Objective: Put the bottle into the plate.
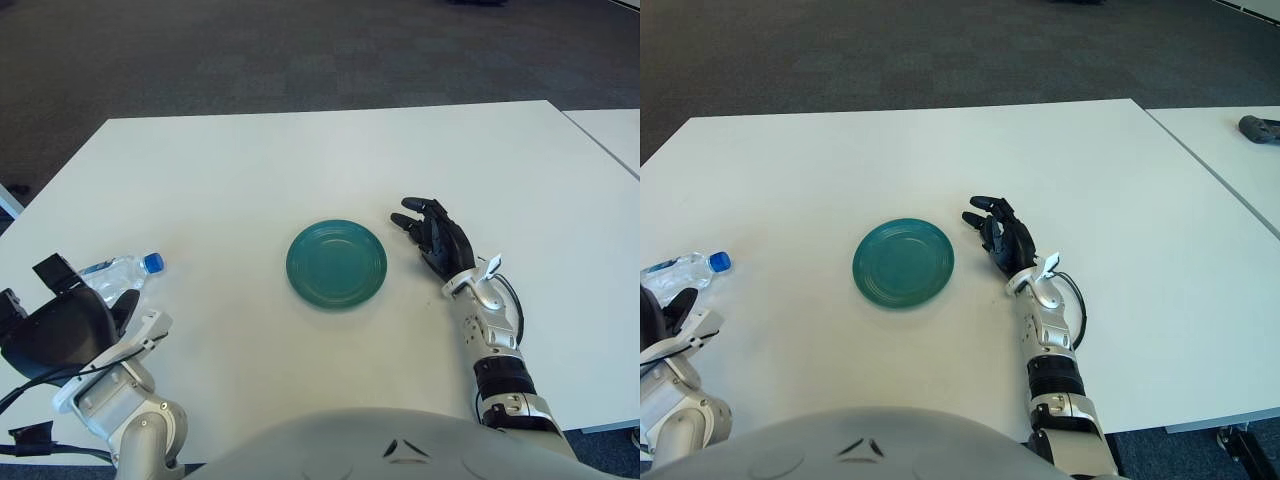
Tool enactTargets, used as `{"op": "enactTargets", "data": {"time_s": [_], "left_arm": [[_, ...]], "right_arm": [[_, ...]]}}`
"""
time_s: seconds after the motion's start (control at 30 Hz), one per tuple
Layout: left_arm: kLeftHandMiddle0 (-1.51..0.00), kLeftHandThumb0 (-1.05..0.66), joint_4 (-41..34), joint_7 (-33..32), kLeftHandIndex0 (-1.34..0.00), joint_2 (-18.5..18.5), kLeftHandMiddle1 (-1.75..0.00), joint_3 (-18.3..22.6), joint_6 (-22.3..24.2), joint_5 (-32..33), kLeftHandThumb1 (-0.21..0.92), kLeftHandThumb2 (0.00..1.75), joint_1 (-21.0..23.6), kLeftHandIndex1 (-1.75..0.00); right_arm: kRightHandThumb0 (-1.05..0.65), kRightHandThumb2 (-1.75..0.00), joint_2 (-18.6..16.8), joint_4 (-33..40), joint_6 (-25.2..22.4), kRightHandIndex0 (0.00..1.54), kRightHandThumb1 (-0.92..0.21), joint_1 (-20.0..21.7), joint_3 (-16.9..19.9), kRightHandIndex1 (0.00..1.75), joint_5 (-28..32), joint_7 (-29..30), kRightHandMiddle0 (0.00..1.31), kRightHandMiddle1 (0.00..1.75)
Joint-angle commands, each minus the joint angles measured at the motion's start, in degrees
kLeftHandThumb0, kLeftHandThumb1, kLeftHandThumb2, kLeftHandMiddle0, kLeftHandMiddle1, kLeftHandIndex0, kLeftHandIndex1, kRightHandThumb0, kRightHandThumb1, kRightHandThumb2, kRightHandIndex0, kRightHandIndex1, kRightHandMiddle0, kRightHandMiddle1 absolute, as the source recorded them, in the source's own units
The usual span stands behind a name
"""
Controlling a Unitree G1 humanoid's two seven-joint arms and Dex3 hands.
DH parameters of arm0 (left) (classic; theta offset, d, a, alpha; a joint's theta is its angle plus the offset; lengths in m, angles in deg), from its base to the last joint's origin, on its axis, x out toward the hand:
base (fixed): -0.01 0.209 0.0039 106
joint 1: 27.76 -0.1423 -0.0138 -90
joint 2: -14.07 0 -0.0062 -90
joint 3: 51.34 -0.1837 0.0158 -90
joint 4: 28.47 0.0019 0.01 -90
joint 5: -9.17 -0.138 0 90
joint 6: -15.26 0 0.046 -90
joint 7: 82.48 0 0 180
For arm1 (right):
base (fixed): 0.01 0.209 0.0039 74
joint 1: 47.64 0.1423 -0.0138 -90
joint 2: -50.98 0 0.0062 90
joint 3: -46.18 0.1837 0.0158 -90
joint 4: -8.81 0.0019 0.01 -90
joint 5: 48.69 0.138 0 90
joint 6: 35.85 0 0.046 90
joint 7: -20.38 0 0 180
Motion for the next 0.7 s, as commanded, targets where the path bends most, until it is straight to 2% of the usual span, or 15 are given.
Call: {"op": "enactTargets", "data": {"time_s": [0.0,0.13,0.4,0.67], "left_arm": [[-0.17,-1.05,-0.70,0.71,0.00,0.35,-0.83,0.47,-0.04,0.44,0.92,0.41,-0.57,-1.23],[-0.17,-1.05,1.10,1.85,0.00,-0.36,-0.87,0.49,-0.57,1.54,0.92,0.35,0.15,-1.25],[-0.20,-1.05,2.14,5.61,0.00,-2.05,-0.75,-0.72,-2.69,2.00,0.92,0.32,-0.12,-1.15],[-0.25,-1.05,3.85,4.25,0.00,-3.71,-0.74,-1.25,-4.96,3.96,0.92,0.31,-0.27,-1.20]], "right_arm": [[-0.59,-0.69,0.92,-3.84,-1.68,0.42,-0.92,-1.57,1.03,0.57,0.06,0.31,0.16,0.99],[-0.59,-0.71,0.98,-4.13,-1.26,0.42,-0.92,-1.40,1.13,0.54,-0.01,0.05,0.14,0.96],[-0.57,-0.77,0.90,-3.45,-1.05,0.42,-0.92,-1.81,1.89,0.49,1.30,-1.36,0.09,0.93],[-0.55,-0.83,0.93,-3.93,-0.57,0.44,-0.92,-1.79,2.21,0.41,2.04,-2.13,0.05,0.92]]}}
